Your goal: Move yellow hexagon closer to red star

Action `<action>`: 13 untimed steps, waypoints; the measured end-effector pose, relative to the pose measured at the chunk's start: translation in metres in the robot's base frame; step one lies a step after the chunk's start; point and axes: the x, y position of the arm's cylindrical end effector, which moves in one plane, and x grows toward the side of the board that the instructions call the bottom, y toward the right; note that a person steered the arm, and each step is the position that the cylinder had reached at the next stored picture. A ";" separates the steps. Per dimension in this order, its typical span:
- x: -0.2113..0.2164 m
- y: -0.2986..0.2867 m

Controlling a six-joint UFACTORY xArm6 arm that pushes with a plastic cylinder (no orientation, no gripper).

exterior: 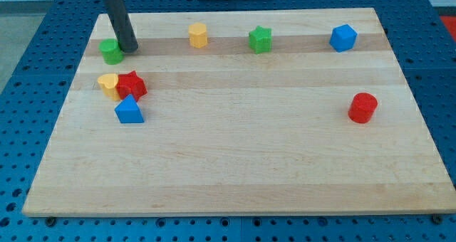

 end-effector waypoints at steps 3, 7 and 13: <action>-0.107 0.093; -0.010 0.122; -0.010 0.189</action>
